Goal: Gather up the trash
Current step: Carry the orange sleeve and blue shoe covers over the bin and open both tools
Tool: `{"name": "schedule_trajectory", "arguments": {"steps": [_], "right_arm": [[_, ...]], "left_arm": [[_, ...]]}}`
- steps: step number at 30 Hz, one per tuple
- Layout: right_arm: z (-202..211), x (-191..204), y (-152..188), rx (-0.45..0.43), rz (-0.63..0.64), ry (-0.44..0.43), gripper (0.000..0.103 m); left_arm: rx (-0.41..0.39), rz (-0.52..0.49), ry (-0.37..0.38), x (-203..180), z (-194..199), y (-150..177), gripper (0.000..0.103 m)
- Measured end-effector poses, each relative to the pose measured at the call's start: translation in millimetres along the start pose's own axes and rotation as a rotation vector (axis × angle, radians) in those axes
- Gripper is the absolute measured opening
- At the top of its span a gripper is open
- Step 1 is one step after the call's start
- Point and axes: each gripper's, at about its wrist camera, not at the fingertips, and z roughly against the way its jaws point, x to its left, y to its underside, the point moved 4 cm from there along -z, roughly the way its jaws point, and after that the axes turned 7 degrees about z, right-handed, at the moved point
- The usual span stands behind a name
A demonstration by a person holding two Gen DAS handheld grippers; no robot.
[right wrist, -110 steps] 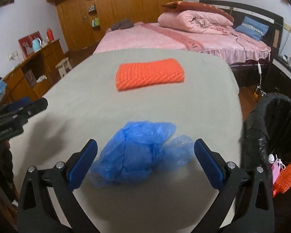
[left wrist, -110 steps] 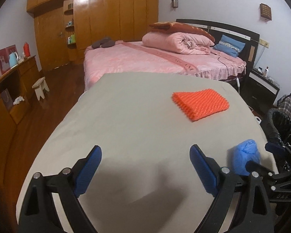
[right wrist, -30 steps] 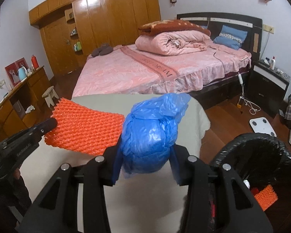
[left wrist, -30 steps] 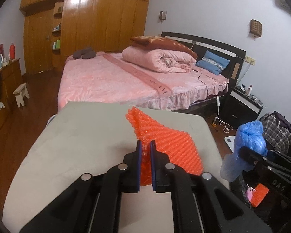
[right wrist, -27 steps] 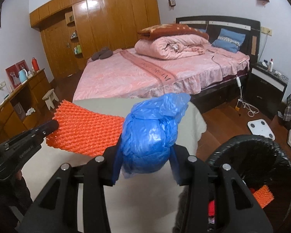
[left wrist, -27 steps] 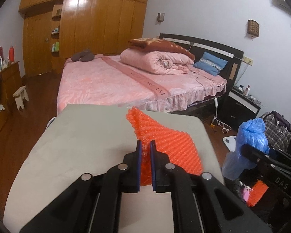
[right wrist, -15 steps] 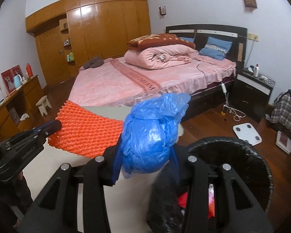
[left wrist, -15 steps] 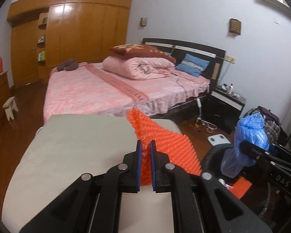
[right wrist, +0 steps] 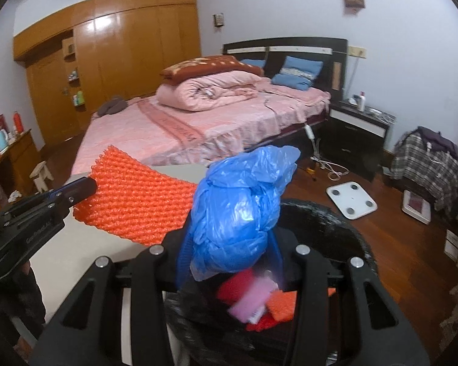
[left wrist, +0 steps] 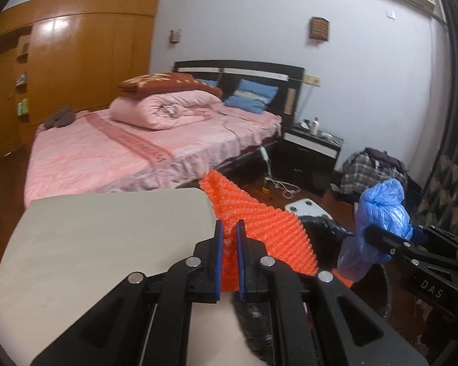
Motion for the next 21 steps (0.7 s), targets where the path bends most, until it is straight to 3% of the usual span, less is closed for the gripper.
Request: {"name": "schedule_trajectory", "arguments": {"steps": [16,18,21], "right_arm": [[-24,-58,41,0.080,-0.060,0.087,0.042],[-29,-62,43,0.090,-0.065,0.088,0.047],[-37,-68,48,0.115,-0.069,0.101,0.061]], "left_arm": [[0.098,-0.062,0.074,-55,-59,26,0.008],[0.116,-0.066,0.092,-59,-65,27,0.009],[0.142,-0.061,0.118,-61,-74,32,0.016]]}}
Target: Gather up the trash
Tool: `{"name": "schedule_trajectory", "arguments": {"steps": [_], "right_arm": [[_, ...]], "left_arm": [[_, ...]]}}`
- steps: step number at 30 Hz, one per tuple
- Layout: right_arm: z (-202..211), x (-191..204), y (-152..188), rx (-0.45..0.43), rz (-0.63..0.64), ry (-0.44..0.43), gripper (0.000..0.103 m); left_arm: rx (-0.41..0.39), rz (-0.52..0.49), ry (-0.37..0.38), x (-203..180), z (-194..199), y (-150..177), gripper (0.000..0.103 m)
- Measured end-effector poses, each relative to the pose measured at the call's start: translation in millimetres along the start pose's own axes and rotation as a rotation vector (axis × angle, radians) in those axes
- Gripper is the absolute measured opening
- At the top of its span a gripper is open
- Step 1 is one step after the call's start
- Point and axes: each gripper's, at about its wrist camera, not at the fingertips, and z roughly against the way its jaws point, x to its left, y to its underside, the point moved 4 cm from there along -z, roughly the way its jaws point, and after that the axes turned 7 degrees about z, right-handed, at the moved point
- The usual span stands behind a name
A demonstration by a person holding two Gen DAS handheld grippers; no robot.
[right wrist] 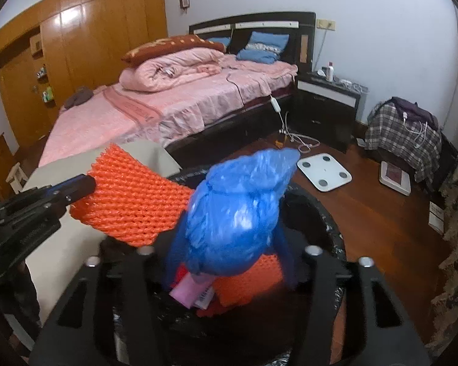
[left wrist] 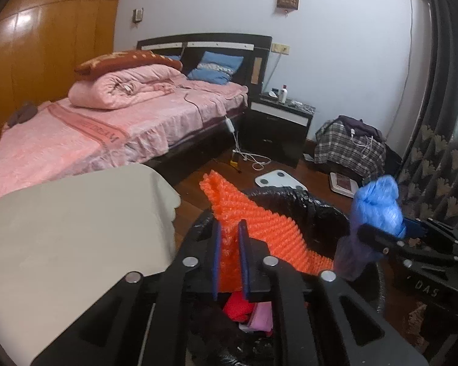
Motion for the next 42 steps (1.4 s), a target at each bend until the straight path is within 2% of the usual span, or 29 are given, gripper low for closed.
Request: {"name": "schedule_trajectory", "arguments": {"steps": [1,3,8,10,13,16,23,29,42], "right_arm": [[-2,-2,2,0.007,-0.003,0.007,0.068],[-4,-6,4,0.011,-0.005,0.013,0.073],[-2,-8,6,0.010,-0.011,0.027,0.093],[0,-6,6,0.009,-0.009,0.024,0.095],[6,-3,3,0.009,-0.013,0.016,0.096],[14,2,-3,-0.001,-0.017,0.001,0.098],[42,23,-14,-0.029,-0.007,-0.045,0.098],[70,36,-20,-0.042,-0.005,-0.064,0.098],[124,61,-27,-0.092,0.045,-0.104,0.098]], "left_arm": [[0.011,0.004,0.004,1,-2,1,0.025],[0.017,0.014,0.002,5,-3,3,0.036],[0.015,0.016,-0.022,16,1,3,0.056],[0.004,0.021,-0.039,22,8,3,0.074],[-0.018,0.025,-0.068,29,23,1,0.088],[-0.035,0.028,-0.090,36,38,-1,0.094],[-0.051,0.022,-0.165,46,74,-1,0.097],[-0.072,0.033,-0.200,48,104,2,0.097],[-0.127,0.014,-0.203,32,164,8,0.097]]}}
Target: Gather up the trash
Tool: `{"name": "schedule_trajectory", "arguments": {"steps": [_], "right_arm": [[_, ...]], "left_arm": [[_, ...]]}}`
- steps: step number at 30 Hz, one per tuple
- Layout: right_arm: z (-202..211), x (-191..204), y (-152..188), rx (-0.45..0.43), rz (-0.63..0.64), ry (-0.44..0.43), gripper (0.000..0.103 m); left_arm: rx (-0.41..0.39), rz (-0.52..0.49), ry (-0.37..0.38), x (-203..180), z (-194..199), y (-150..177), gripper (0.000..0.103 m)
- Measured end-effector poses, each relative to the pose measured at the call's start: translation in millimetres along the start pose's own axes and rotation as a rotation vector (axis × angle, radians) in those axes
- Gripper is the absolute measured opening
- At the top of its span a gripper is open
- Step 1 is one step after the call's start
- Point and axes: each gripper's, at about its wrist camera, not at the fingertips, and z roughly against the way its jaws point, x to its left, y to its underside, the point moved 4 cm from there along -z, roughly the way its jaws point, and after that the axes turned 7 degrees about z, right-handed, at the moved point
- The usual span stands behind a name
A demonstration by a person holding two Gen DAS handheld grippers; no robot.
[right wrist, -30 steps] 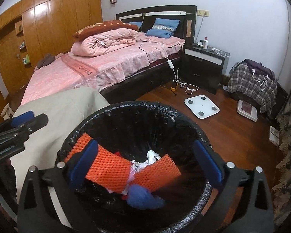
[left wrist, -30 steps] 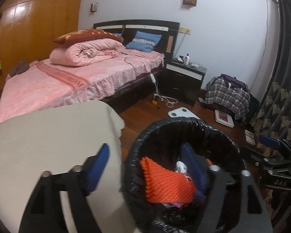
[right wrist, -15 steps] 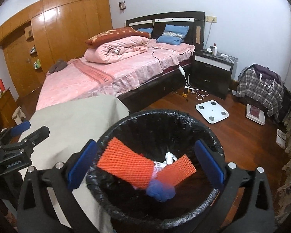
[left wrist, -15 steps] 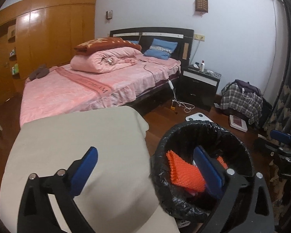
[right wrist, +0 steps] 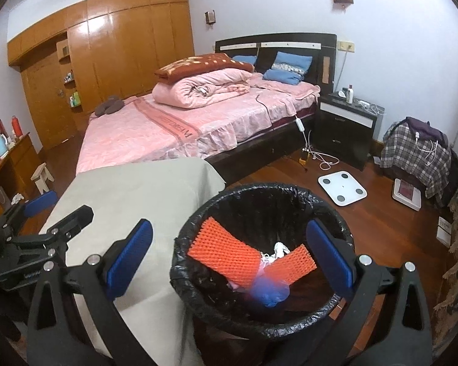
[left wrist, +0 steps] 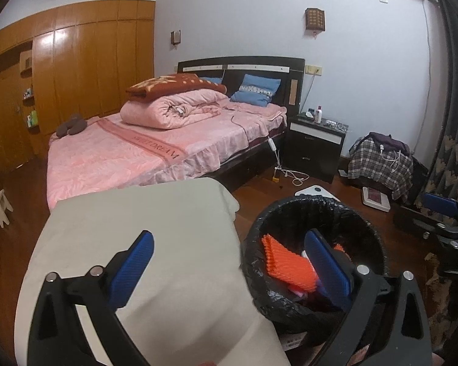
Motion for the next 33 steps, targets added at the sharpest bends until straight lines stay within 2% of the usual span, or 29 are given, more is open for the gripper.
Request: {"name": "schedule_trajectory", "arguments": {"steps": [12,33], "right_arm": [[17,14,-5,-0.028,0.031,-0.016,0.098],[18,16,-7,-0.030,0.037,-0.016,0.098]], "left_arm": [[-0.060,0.013,-0.010,1,36,-7,0.097],[-0.066,0.019,-0.009,3,41,-9,0.097]]}}
